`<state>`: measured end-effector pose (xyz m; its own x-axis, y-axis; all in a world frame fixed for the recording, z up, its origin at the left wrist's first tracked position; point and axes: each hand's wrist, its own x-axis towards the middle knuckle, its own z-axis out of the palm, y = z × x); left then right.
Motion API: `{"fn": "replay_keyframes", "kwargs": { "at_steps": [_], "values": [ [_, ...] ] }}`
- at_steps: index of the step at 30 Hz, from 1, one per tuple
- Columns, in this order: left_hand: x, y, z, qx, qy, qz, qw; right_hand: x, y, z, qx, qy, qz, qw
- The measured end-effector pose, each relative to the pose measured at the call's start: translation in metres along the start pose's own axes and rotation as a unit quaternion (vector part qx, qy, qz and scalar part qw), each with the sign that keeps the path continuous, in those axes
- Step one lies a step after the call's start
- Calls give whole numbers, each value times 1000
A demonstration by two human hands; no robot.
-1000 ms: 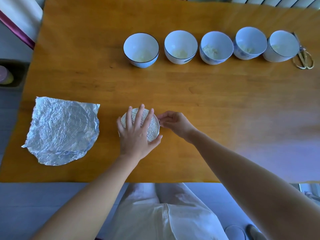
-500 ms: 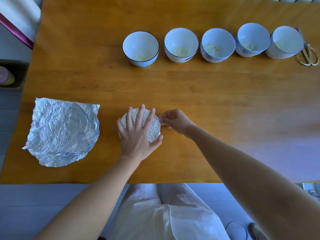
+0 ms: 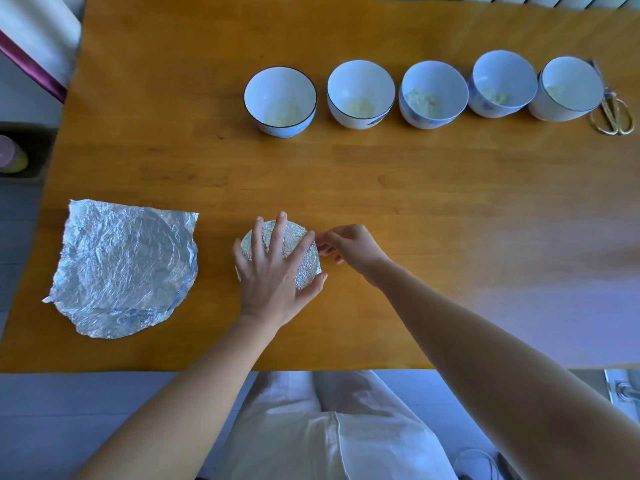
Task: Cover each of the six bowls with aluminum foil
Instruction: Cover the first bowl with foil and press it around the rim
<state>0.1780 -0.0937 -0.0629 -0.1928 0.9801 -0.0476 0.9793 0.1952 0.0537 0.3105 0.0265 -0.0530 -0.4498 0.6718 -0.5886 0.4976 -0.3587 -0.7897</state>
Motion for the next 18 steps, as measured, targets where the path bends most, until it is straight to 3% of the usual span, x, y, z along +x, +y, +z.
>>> {"fn": "replay_keyframes", "kwargs": {
  "at_steps": [5, 10, 18],
  "values": [
    [0, 1, 1, -6, -3, -7, 1000, -1, -2, -2, 23, -24, 24, 999],
    [0, 0, 1, -10, 2, -5, 1000, 0, -5, -2, 58, -47, 114, 991],
    [0, 2, 1, -11, -2, -22, 1000, 4, -9, 11, 132, 9, 250, 959]
  ]
}}
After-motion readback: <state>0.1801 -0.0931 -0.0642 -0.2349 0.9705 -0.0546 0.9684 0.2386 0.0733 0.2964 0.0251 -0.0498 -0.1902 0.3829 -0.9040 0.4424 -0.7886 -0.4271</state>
